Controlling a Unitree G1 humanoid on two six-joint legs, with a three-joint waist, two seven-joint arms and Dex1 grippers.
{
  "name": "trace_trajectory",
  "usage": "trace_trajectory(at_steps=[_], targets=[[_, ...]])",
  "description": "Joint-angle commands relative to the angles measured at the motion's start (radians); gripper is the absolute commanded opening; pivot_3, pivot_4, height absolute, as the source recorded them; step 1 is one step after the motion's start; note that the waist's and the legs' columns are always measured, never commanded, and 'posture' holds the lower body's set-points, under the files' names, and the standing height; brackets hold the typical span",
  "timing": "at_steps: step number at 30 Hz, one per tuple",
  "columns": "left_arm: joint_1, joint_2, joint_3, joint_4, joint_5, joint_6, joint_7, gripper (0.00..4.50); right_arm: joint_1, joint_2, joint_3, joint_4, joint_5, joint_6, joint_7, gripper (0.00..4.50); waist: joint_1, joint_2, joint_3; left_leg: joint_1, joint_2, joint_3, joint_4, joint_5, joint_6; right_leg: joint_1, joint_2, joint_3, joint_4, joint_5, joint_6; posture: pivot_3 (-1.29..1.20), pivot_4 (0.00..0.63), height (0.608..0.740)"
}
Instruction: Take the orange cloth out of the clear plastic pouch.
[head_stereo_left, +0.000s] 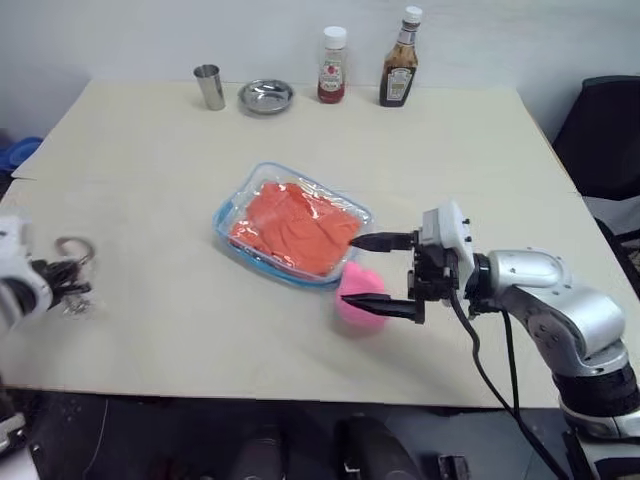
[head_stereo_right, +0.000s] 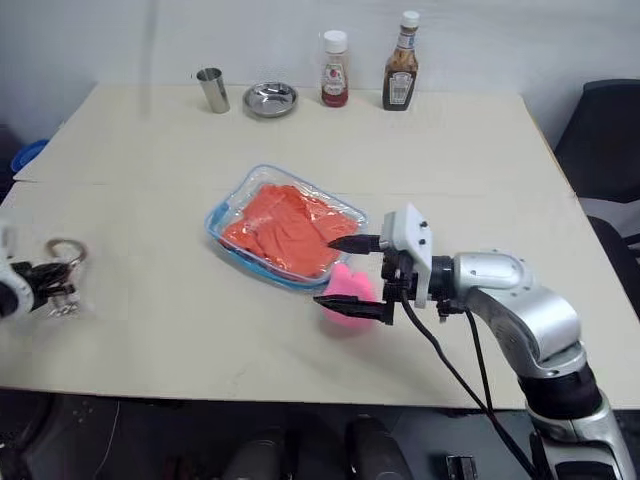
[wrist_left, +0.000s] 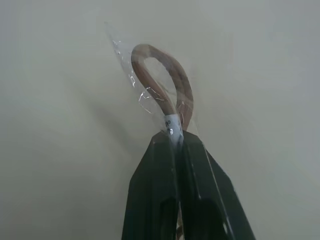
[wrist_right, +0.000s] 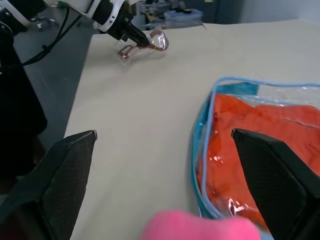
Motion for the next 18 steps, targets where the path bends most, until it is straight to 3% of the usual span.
trace_trajectory(at_steps=[1,4,8,12,14,18], targets=[[0.023,-0.015,0.080,-0.032,-0.010,-0.110,-0.006,0.03,-0.033,0.008,0.003,0.023,0.000,-0.029,0.042,4.50,0.009,-0.001,-0.001,0.000,0.000,0.000,0.000,0.000,0.000,0.001,-0.001,0.000,-0.001,0.000,0.000,0.00,0.150,0.740],[0.048,-0.041,0.100,-0.042,-0.023,-0.125,-0.005,0.03,-0.049,0.012,0.008,0.047,-0.008,-0.035,0.060,4.50,0.012,-0.002,-0.001,0.000,-0.001,0.000,0.000,-0.001,0.002,0.001,-0.001,0.000,-0.001,0.000,0.000,0.00,0.150,0.740],[0.078,-0.062,0.128,-0.048,-0.031,-0.148,0.006,1.04,-0.052,0.013,0.007,0.057,-0.008,-0.036,0.070,4.50,0.006,-0.003,-0.002,-0.001,0.000,0.001,-0.001,-0.001,0.002,0.000,-0.001,-0.001,-0.001,0.000,0.000,0.00,0.150,0.740],[0.132,-0.017,0.155,-0.042,-0.027,-0.157,-0.021,2.23,-0.037,0.002,-0.006,0.054,-0.008,-0.034,0.073,4.50,-0.012,-0.003,-0.002,-0.001,0.000,0.001,-0.001,-0.001,0.002,-0.001,-0.001,-0.001,0.000,0.000,0.000,0.00,0.150,0.740],[0.157,0.032,0.199,-0.054,-0.087,-0.135,-0.115,2.79,-0.023,-0.006,-0.020,0.048,-0.007,-0.029,0.064,4.50,-0.018,-0.004,-0.002,-0.001,0.000,0.001,-0.002,-0.002,0.003,-0.001,-0.001,-0.001,0.000,0.000,0.000,0.00,0.150,0.740],[0.240,0.162,0.226,-0.145,-0.211,-0.184,-0.411,2.79,0.007,-0.018,-0.043,0.034,-0.004,-0.020,0.040,4.50,-0.020,-0.004,-0.001,-0.001,0.000,0.001,-0.002,-0.001,0.002,-0.001,-0.001,-0.002,-0.001,0.000,0.000,0.00,0.150,0.740]])
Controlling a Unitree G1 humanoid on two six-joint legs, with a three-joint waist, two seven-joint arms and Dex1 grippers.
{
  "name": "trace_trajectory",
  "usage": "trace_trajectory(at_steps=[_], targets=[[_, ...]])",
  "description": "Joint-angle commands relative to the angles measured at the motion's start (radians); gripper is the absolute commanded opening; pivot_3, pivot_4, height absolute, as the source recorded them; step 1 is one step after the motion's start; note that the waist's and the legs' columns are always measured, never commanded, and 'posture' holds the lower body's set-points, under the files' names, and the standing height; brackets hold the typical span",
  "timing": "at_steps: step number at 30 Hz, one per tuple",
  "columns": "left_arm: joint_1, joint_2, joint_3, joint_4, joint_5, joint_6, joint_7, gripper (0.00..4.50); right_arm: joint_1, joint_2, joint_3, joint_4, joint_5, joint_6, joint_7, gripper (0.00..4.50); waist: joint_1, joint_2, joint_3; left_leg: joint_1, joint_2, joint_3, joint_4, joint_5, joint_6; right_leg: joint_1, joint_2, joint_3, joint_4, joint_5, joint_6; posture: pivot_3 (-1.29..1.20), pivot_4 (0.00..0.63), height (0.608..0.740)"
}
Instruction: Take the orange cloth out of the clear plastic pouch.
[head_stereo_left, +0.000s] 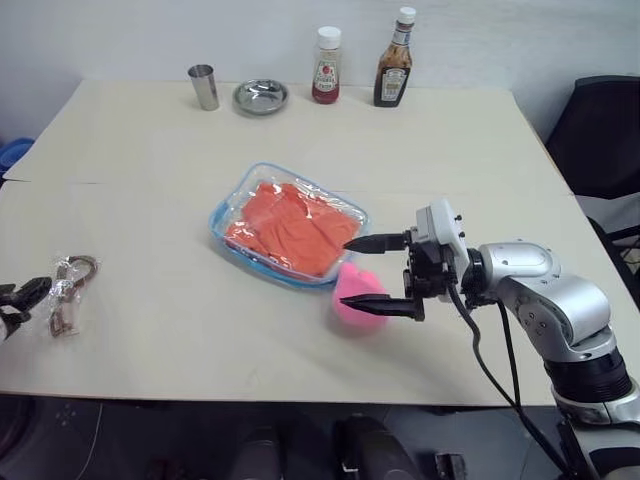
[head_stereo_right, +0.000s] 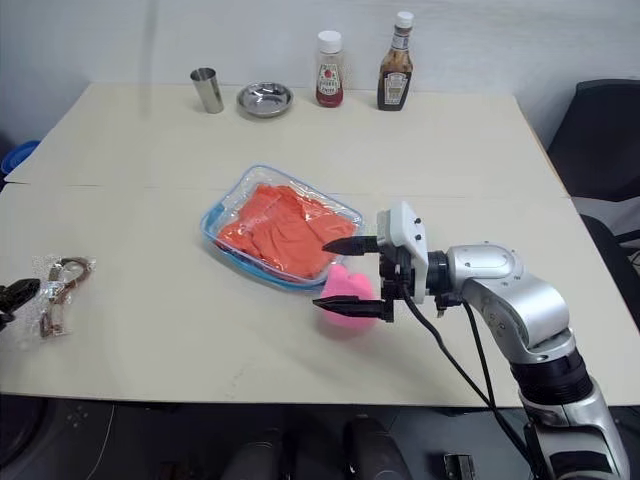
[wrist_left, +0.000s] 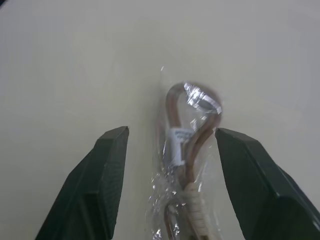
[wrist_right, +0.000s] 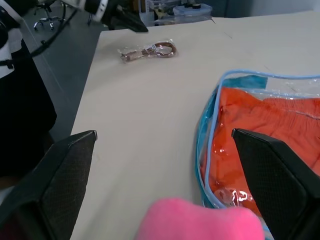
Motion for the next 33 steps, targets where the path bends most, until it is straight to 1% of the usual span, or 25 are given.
trace_trajectory(at_steps=[1,3,5,6,7,8,9,11,14,18,20,23,28,31,33], targets=[[0.030,0.121,0.018,-0.118,-0.091,-0.081,-0.240,2.79,0.022,-0.020,-0.051,-0.037,0.008,-0.003,-0.015,4.50,0.002,0.000,0.000,0.000,0.000,0.000,0.000,0.000,-0.001,0.000,0.000,0.000,0.000,0.000,0.000,0.00,0.150,0.740],[0.007,0.198,-0.080,-0.138,-0.085,-0.170,-0.335,2.79,0.043,-0.028,-0.064,-0.050,0.011,-0.002,-0.021,4.50,0.009,0.000,0.000,0.000,-0.001,0.000,0.000,0.000,-0.001,0.001,-0.001,0.000,-0.001,0.000,0.000,0.00,0.150,0.740],[-0.051,0.256,-0.225,-0.111,-0.039,-0.301,-0.398,2.79,0.060,-0.034,-0.075,-0.066,0.015,0.000,-0.030,4.50,0.013,0.002,0.001,0.000,-0.002,-0.001,-0.001,0.001,0.000,0.001,-0.003,0.000,-0.001,0.000,-0.001,0.00,0.150,0.740],[-0.101,0.284,-0.337,-0.086,0.014,-0.394,-0.426,2.79,0.069,-0.038,-0.083,-0.077,0.017,0.001,-0.038,4.50,0.014,0.003,0.002,0.001,-0.003,0.000,-0.001,0.001,0.000,0.002,-0.005,-0.001,-0.001,0.000,-0.001,0.00,0.150,0.740],[-0.171,0.299,-0.461,-0.044,0.088,-0.516,-0.459,2.79,0.076,-0.039,-0.090,-0.085,0.016,0.002,-0.048,4.50,0.014,0.004,0.002,0.001,-0.005,0.000,-0.002,0.002,0.001,0.002,-0.006,-0.001,-0.001,0.000,-0.001,0.00,0.150,0.740],[-0.235,0.302,-0.558,-0.002,0.141,-0.604,-0.490,2.79,0.080,-0.038,-0.095,-0.090,0.017,0.004,-0.057,4.50,0.012,0.005,0.002,0.001,-0.006,0.000,-0.003,0.002,0.002,0.002,-0.007,-0.001,-0.001,0.000,-0.001,0.00,0.150,0.740],[-0.364,0.266,-0.688,0.087,0.226,-0.724,-0.529,2.79,0.091,-0.040,-0.105,-0.099,0.017,0.007,-0.070,4.50,0.012,0.005,0.003,0.001,-0.006,0.001,-0.005,0.003,0.002,0.001,-0.008,0.000,-0.002,0.000,-0.001,0.00,0.150,0.740],[-0.559,0.198,-0.857,0.244,0.340,-0.899,-0.595,2.79,0.116,-0.046,-0.123,-0.122,0.024,0.013,-0.089,4.50,0.013,0.005,0.003,0.001,-0.007,0.002,-0.005,0.004,0.003,0.001,-0.008,0.000,-0.001,0.000,-0.001,0.00,0.150,0.740],[-0.773,0.099,-1.019,0.484,0.476,-1.133,-0.651,2.79,0.166,-0.055,-0.150,-0.171,0.038,0.026,-0.119,4.50,0.007,0.005,0.003,-0.003,-0.007,0.002,-0.003,0.005,0.002,-0.002,-0.007,-0.001,0.001,0.000,0.000,0.00,0.150,0.740],[-0.944,0.007,-1.155,0.760,0.639,-1.396,-0.616,2.79,0.226,-0.056,-0.190,-0.236,0.060,0.051,-0.171,4.50,-0.002,0.004,0.003,-0.009,-0.007,0.003,0.000,0.005,0.004,-0.008,-0.006,0.000,0.005,0.000,0.001,0.00,0.150,0.740],[-1.002,-0.025,-1.194,0.866,0.697,-1.479,-0.591,2.79,0.244,-0.057,-0.204,-0.255,0.069,0.060,-0.192,4.50,-0.004,0.004,0.003,-0.010,-0.007,0.003,0.002,0.005,0.004,-0.009,-0.007,0.000,0.005,0.000,0.001,0.00,0.150,0.740],[-1.078,-0.075,-1.225,0.999,0.752,-1.551,-0.539,2.79,0.261,-0.058,-0.220,-0.271,0.074,0.068,-0.222,4.50,-0.001,0.004,0.003,-0.011,-0.007,0.002,0.003,0.005,0.004,-0.010,-0.007,-0.001,0.005,0.000,0.001,0.00,0.150,0.740],[-1.152,-0.138,-1.241,1.139,0.808,-1.633,-0.441,2.79,0.271,-0.060,-0.230,-0.283,0.079,0.069,-0.245,4.50,0.011,0.004,0.003,-0.011,-0.007,0.002,0.004,0.005,0.004,-0.010,-0.008,-0.001,0.005,0.000,0.001,0.00,0.150,0.740],[-1.159,-0.156,-1.230,1.173,0.793,-1.697,-0.449,2.22,0.276,-0.063,-0.231,-0.291,0.084,0.070,-0.250,4.50,0.012,0.003,0.003,-0.011,-0.007,0.002,0.004,0.005,0.004,-0.010,-0.008,-0.001,0.006,0.001,0.001,0.00,0.150,0.740],[-1.159,-0.150,-1.240,1.185,0.810,-1.717,-0.447,1.58,0.278,-0.067,-0.232,-0.295,0.087,0.072,-0.252,4.50,0.012,0.003,0.003,-0.011,-0.007,0.002,0.004,0.005,0.004,-0.010,-0.008,-0.001,0.006,0.001,0.001,0.00,0.150,0.740]])
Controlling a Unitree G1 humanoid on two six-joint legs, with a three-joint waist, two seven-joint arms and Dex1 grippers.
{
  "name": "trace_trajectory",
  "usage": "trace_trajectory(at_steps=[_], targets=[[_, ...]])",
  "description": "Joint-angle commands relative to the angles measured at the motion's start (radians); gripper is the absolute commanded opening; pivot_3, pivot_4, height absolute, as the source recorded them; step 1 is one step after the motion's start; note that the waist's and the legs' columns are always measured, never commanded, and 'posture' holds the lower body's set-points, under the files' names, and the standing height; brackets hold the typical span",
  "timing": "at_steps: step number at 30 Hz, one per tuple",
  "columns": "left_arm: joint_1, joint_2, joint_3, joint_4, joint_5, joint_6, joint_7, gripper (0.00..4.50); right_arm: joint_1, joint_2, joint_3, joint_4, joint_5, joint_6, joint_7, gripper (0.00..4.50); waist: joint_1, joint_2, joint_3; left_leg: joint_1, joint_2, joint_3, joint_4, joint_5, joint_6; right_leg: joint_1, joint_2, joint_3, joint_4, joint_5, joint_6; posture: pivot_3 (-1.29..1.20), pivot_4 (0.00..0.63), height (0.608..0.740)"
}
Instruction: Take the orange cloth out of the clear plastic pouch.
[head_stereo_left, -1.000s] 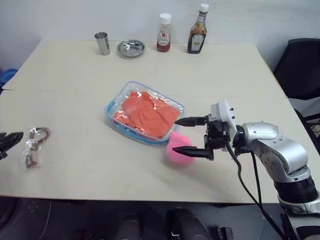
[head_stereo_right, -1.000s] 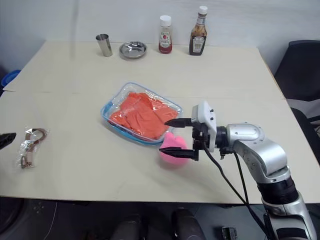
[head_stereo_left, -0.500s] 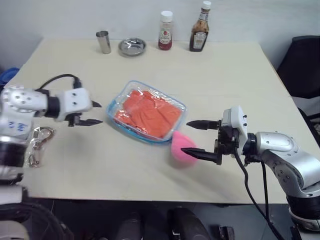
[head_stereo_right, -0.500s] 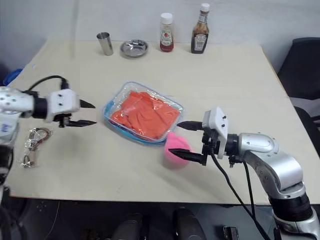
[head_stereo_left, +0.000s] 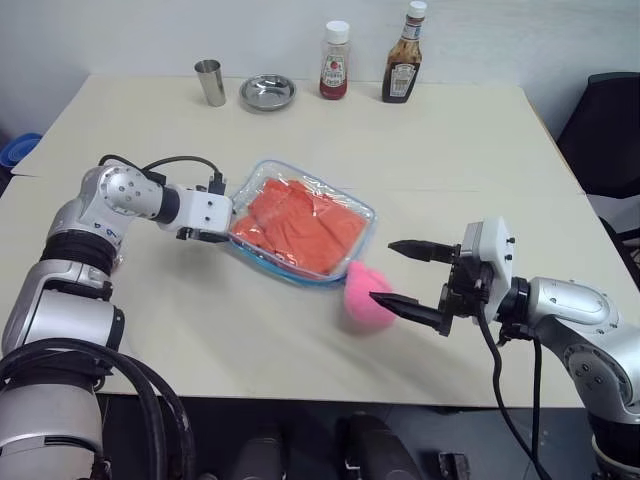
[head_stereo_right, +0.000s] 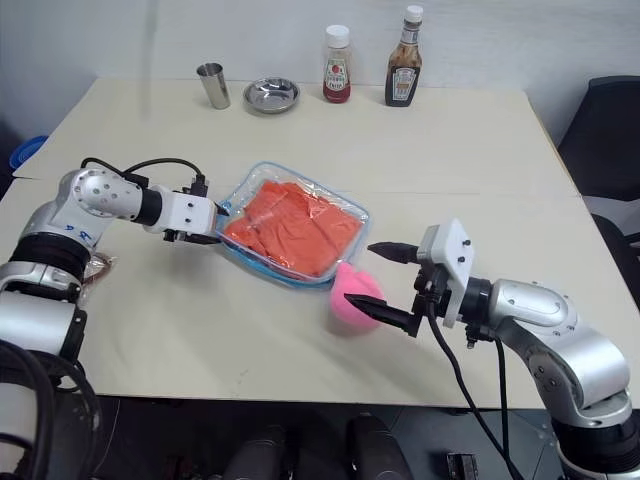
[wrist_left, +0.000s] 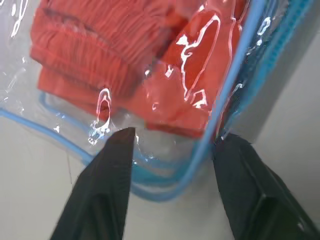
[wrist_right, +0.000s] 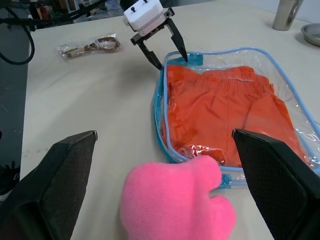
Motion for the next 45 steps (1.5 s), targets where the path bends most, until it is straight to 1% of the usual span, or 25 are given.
trace_trajectory(at_steps=[1,5,8,10,13,14,16,17,18,20,23,29,33,35,36,40,42,44,45], targets=[[-0.017,0.017,0.008,0.017,0.009,-0.041,-0.007,1.30,0.000,-0.019,-0.024,-0.044,0.026,0.002,-0.005,4.50,-0.001,0.000,0.000,0.000,0.000,0.000,0.000,0.000,0.000,0.000,0.000,0.000,0.000,0.000,0.000,0.00,0.150,0.740],[0.022,0.027,0.029,-0.020,-0.031,-0.020,-0.071,0.06,-0.002,-0.031,-0.019,-0.046,0.028,0.002,-0.002,4.50,-0.002,0.000,0.000,0.000,0.000,0.000,0.000,0.000,0.000,0.000,0.000,0.000,0.000,0.000,0.000,0.00,0.150,0.740],[0.090,0.043,0.050,-0.132,-0.069,0.063,-0.125,0.02,-0.001,-0.037,-0.017,-0.049,0.033,0.003,0.000,4.50,-0.004,0.000,0.000,0.000,0.000,0.000,0.000,0.000,0.000,0.000,0.000,0.000,0.002,0.000,0.000,0.00,0.150,0.740],[0.191,0.047,0.097,-0.337,-0.125,0.263,-0.142,0.02,-0.001,-0.040,-0.015,-0.049,0.036,0.003,0.000,4.50,-0.007,0.000,0.000,0.000,0.000,0.000,0.000,0.000,0.000,0.000,0.000,0.000,0.002,0.000,0.000,0.00,0.150,0.740],[0.382,0.060,0.163,-0.804,-0.202,0.717,-0.180,0.02,-0.002,-0.049,-0.012,-0.048,0.033,0.003,0.002,4.50,-0.006,0.000,0.000,0.000,0.000,-0.001,0.000,0.000,0.000,0.000,0.000,0.000,0.003,0.000,0.000,0.00,0.150,0.740],[0.424,0.062,0.175,-0.943,-0.206,0.876,-0.185,0.02,-0.002,-0.052,-0.013,-0.046,0.034,0.004,0.002,4.50,-0.005,0.000,0.000,0.000,0.000,-0.001,0.000,0.000,0.000,0.000,0.000,0.001,0.003,0.000,0.000,0.00,0.150,0.740],[0.465,0.021,0.195,-1.161,-0.212,1.144,-0.139,0.02,0.000,-0.057,-0.016,-0.043,0.035,0.006,0.003,4.50,-0.001,0.000,0.000,0.000,0.000,-0.001,0.000,0.000,0.000,0.000,0.000,0.000,0.003,0.000,0.000,0.00,0.150,0.740],[0.478,0.003,0.195,-1.246,-0.218,1.250,-0.124,0.02,0.001,-0.059,-0.017,-0.043,0.035,0.008,0.001,4.50,0.005,0.000,0.000,0.000,0.000,-0.002,0.000,0.000,0.000,0.001,0.000,0.000,0.003,0.000,0.000,0.00,0.150,0.740],[0.492,-0.006,0.186,-1.317,-0.216,1.319,-0.115,0.02,0.001,-0.060,-0.019,-0.043,0.036,0.011,-0.001,4.50,0.007,0.000,0.000,0.000,0.000,-0.003,0.001,0.000,0.000,0.002,0.000,0.000,0.003,0.000,0.000,0.00,0.150,0.740],[0.522,-0.008,0.158,-1.417,-0.193,1.362,-0.094,0.02,0.002,-0.062,-0.022,-0.044,0.036,0.015,-0.005,4.50,0.006,0.000,0.000,-0.001,-0.001,-0.005,0.002,0.000,0.000,0.004,0.000,0.000,0.002,0.000,0.001,0.00,0.150,0.740],[0.562,0.011,0.122,-1.485,-0.140,1.355,-0.038,0.02,0.010,-0.072,-0.028,-0.045,0.036,0.020,-0.002,4.50,0.001,0.000,0.000,0.000,-0.001,-0.005,0.002,0.000,0.000,0.004,0.001,0.000,0.002,0.000,0.001,0.00,0.150,0.740],[0.642,0.050,0.086,-1.491,-0.077,1.293,0.042,0.02,0.063,-0.123,-0.071,-0.029,0.015,0.000,0.020,4.50,0.001,0.000,0.000,0.000,-0.001,-0.005,0.002,0.000,0.000,0.004,0.002,0.001,0.002,0.000,0.001,0.00,0.150,0.740],[0.678,0.032,0.081,-1.493,-0.070,1.340,0.087,0.02,0.101,-0.139,-0.111,-0.028,0.001,-0.006,0.003,4.50,0.002,0.000,0.000,0.000,-0.001,-0.005,0.002,0.000,0.001,0.005,0.002,0.001,0.002,0.000,0.001,0.00,0.150,0.740],[0.694,0.016,0.073,-1.509,-0.065,1.378,0.113,0.50,0.131,-0.142,-0.139,-0.035,-0.007,-0.003,-0.012,4.50,0.002,0.000,0.000,0.001,-0.001,-0.005,0.002,0.000,0.001,0.005,0.002,0.001,0.002,0.000,0.001,0.00,0.150,0.740],[0.699,0.007,0.070,-1.520,-0.065,1.401,0.122,0.67,0.149,-0.141,-0.155,-0.040,-0.009,0.001,-0.018,4.50,0.003,0.000,0.000,0.001,-0.001,-0.005,0.002,0.000,0.001,0.005,0.002,0.001,0.002,0.000,0.001,0.00,0.150,0.740],[0.714,-0.020,0.075,-1.549,-0.081,1.461,0.145,1.90,0.229,-0.136,-0.211,-0.062,-0.020,0.008,-0.047,4.50,0.006,0.000,-0.001,0.001,-0.001,-0.005,0.002,0.000,0.001,0.006,0.002,0.001,0.002,0.000,0.001,0.00,0.150,0.740],[0.721,-0.030,0.084,-1.556,-0.096,1.479,0.152,2.52,0.260,-0.125,-0.239,-0.067,-0.032,0.018,-0.086,4.50,0.005,0.000,-0.001,0.001,-0.001,-0.005,0.002,0.000,0.001,0.007,0.002,0.001,0.002,0.001,0.001,0.00,0.150,0.740],[0.733,-0.055,0.119,-1.569,-0.140,1.512,0.153,3.11,0.287,-0.106,-0.270,-0.066,-0.034,0.042,-0.143,4.50,0.005,0.000,-0.001,0.002,-0.001,-0.005,0.002,0.000,0.001,0.007,0.002,0.001,0.002,0.001,0.001,0.00,0.150,0.740],[0.731,-0.069,0.178,-1.583,-0.204,1.560,0.126,3.41,0.303,-0.088,-0.293,-0.067,-0.019,0.068,-0.181,4.50,0.006,0.000,-0.001,0.002,-0.001,-0.005,0.002,0.000,0.001,0.007,0.002,0.001,0.002,0.001,0.001,0.00,0.150,0.740]])
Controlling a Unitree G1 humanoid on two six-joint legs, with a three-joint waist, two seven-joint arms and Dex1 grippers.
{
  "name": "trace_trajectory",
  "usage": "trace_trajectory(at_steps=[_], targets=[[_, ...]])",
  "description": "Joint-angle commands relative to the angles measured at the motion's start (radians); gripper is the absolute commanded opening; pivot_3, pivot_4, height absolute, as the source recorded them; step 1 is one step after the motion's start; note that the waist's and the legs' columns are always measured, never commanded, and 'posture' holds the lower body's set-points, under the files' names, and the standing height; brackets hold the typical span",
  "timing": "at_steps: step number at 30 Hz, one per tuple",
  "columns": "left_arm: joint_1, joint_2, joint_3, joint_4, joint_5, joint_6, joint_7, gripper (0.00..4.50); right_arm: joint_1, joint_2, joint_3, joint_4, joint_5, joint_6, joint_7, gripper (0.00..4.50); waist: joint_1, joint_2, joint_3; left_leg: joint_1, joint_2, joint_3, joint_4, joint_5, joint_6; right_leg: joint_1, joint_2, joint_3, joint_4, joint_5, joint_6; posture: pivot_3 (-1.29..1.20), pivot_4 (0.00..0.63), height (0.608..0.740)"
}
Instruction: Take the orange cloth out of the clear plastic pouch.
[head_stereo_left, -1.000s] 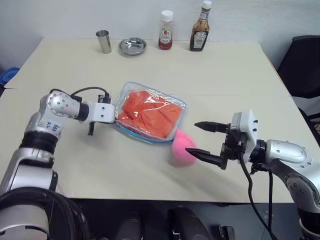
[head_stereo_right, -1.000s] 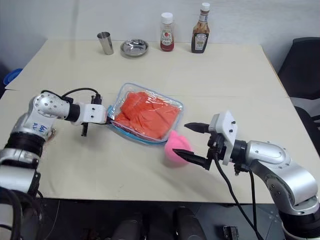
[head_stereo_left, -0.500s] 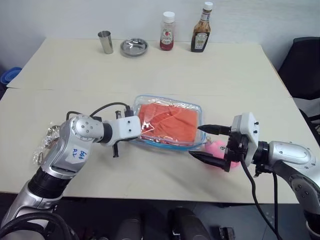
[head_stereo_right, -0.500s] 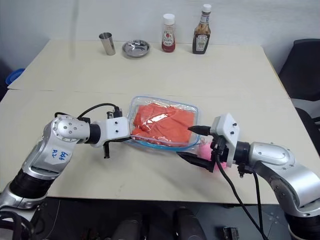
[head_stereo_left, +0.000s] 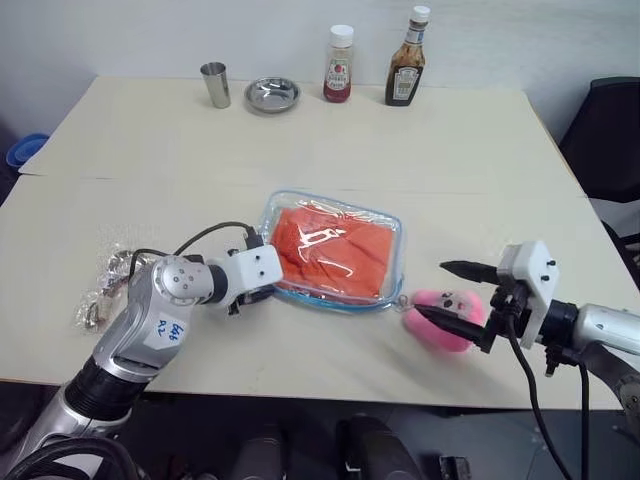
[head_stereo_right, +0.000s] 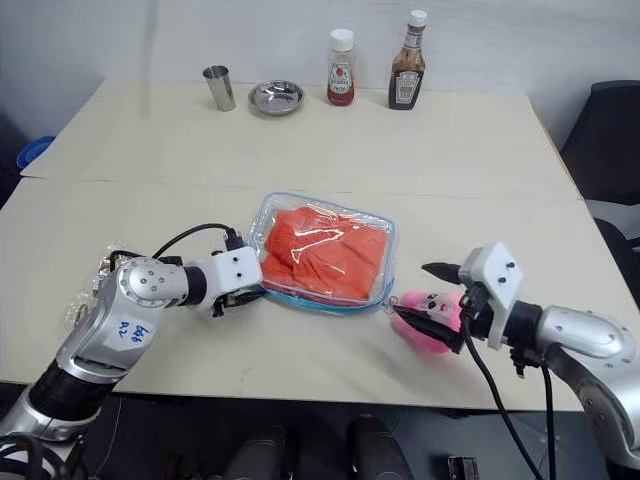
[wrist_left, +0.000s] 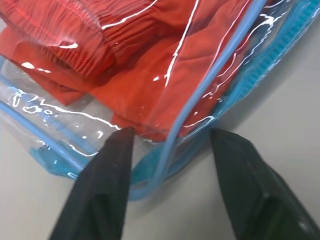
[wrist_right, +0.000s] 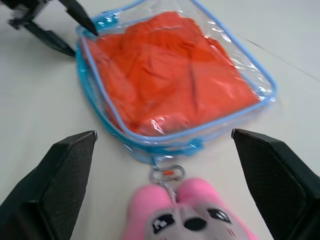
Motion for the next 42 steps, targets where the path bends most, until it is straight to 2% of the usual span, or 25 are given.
trace_trajectory(at_steps=[1,3,8,10,12,16,24,27,31,35,38,42], targets=[[0.007,-0.028,0.127,-0.055,-0.141,0.107,-0.042,3.41,0.034,0.039,-0.084,-0.031,0.021,0.057,-0.103,4.50,0.000,0.000,0.000,0.000,0.000,0.000,0.000,0.000,0.000,0.000,0.000,0.000,0.000,0.000,0.000,0.00,0.150,0.740],[-0.010,-0.019,0.215,-0.053,-0.224,0.105,-0.075,3.41,0.047,0.076,-0.116,-0.035,0.056,0.109,-0.170,4.50,-0.002,0.000,0.000,0.000,0.000,0.000,0.000,0.000,0.000,0.000,0.000,0.000,0.000,0.000,0.000,0.00,0.150,0.740],[0.020,0.104,0.407,-0.025,-0.491,0.001,-0.313,3.41,0.069,0.191,-0.156,-0.030,0.147,0.243,-0.340,4.50,-0.007,0.000,0.000,0.001,0.000,0.000,-0.001,0.001,-0.001,0.000,0.000,0.000,0.000,0.000,0.000,0.00,0.150,0.740],[0.034,0.168,0.425,0.027,-0.529,-0.076,-0.387,3.41,0.075,0.232,-0.171,-0.015,0.182,0.292,-0.400,4.50,-0.006,0.001,0.000,0.001,0.000,0.000,-0.002,0.001,-0.002,0.000,0.000,0.001,-0.001,0.000,0.000,0.00,0.150,0.740],[0.042,0.216,0.400,0.090,-0.508,-0.195,-0.419,3.41,0.093,0.244,-0.172,-0.013,0.192,0.304,-0.407,4.50,-0.005,0.001,-0.001,0.002,0.000,0.001,-0.002,0.001,-0.002,0.001,0.000,0.001,-0.003,0.000,0.000,0.00,0.150,0.740],[-0.005,0.228,0.324,0.172,-0.474,-0.323,-0.413,3.43,0.149,0.232,-0.164,-0.023,0.210,0.297,-0.364,3.64,-0.002,0.001,-0.001,0.008,-0.001,0.001,-0.004,0.000,-0.001,0.006,-0.001,0.001,-0.006,0.000,0.000,0.00,0.150,0.740],[-0.088,0.191,0.254,0.197,-0.503,-0.330,-0.378,3.43,0.254,0.166,-0.172,-0.100,0.351,0.311,-0.261,0.86,-0.007,0.001,-0.001,0.009,0.000,0.001,-0.005,0.000,0.000,0.008,0.000,0.001,-0.007,0.000,0.000,0.00,0.150,0.740],[-0.113,0.166,0.233,0.201,-0.505,-0.321,-0.358,3.43,0.231,0.145,-0.116,-0.143,0.277,0.236,-0.244,0.02,-0.008,0.001,-0.001,0.010,0.000,0.001,-0.005,0.000,0.000,0.008,0.000,0.002,-0.006,0.000,0.000,0.00,0.150,0.740],[-0.137,0.137,0.205,0.200,-0.508,-0.319,-0.341,3.43,0.167,0.114,-0.062,-0.159,0.129,0.108,-0.235,0.02,-0.005,0.001,-0.001,0.010,-0.001,0.001,-0.005,0.000,0.000,0.008,0.000,0.002,-0.006,0.000,0.000,0.00,0.150,0.740],[-0.160,0.098,0.168,0.196,-0.514,-0.320,-0.334,3.43,0.192,-0.005,-0.016,-0.191,0.061,0.047,-0.087,0.02,-0.001,0.001,-0.001,0.009,-0.001,0.001,-0.005,0.000,0.000,0.008,0.000,0.002,-0.007,0.000,0.001,0.00,0.150,0.740],[-0.173,0.080,0.149,0.200,-0.510,-0.331,-0.334,3.43,0.209,-0.074,0.016,-0.185,0.060,0.059,-0.020,0.02,-0.002,0.000,-0.001,0.009,-0.001,0.001,-0.005,0.000,0.000,0.008,0.000,0.002,-0.007,0.000,0.001,0.00,0.150,0.740],[-0.183,0.071,0.141,0.219,-0.501,-0.344,-0.324,3.43,0.210,-0.046,0.008,-0.159,0.207,0.234,-0.113,0.02,-0.004,0.000,-0.001,0.010,-0.001,0.001,-0.004,0.000,0.000,0.009,0.000,0.002,-0.007,0.000,0.001,0.00,0.150,0.740]])
